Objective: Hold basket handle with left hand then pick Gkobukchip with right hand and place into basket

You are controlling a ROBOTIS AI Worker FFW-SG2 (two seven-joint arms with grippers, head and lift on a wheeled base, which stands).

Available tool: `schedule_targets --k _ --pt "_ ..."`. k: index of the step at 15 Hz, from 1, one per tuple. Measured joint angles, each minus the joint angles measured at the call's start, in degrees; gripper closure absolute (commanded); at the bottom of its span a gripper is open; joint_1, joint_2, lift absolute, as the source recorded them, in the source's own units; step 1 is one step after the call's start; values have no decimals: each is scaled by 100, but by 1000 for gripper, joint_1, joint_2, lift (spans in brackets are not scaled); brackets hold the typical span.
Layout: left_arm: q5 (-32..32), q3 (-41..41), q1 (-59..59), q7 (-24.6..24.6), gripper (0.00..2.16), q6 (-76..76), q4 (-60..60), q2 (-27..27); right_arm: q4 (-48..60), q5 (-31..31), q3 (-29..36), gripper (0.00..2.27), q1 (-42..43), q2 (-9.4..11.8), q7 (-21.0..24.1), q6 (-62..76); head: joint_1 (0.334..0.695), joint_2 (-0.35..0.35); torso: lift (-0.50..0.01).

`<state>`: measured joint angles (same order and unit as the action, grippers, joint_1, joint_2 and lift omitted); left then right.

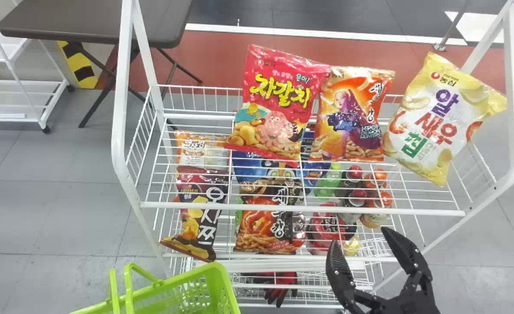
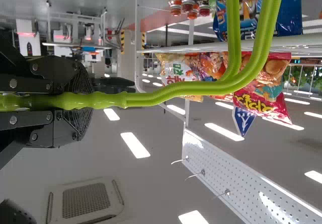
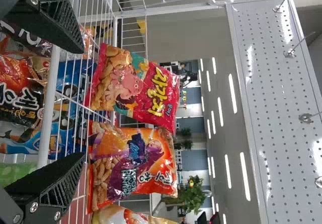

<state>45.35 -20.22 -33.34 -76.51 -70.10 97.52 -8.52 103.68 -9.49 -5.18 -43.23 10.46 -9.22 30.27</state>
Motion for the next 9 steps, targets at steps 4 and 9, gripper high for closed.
schedule_targets --k 4,9 --pt "-25 16 -1 42 2152 0 -15 3 -28 6 0 80 -8 0 50 -4 695 -77 0" --pt "-26 28 32 26 2152 3 -92 7 -37 2 -9 80 -10 0 65 0 695 -79 0"
